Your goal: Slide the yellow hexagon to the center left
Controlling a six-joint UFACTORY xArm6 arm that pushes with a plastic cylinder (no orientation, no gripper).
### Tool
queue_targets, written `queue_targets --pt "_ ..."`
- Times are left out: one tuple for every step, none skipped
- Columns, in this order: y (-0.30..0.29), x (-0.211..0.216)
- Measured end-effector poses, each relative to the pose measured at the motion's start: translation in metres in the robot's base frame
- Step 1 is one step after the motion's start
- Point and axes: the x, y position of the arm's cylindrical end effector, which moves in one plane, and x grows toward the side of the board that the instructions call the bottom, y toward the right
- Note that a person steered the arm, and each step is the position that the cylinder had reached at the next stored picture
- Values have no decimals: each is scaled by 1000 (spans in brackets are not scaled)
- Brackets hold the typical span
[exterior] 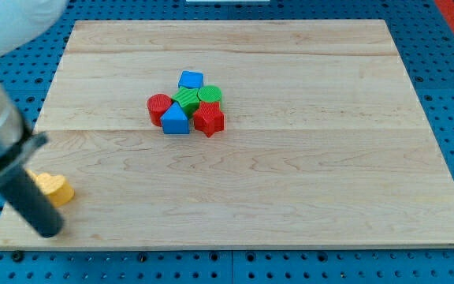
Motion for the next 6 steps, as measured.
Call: queue_targets --pt "-25 -13" --pt "-25 -40" --pt "-25 -65" --pt "-25 -94" --pt "-25 -134" --pt "-44 -135"
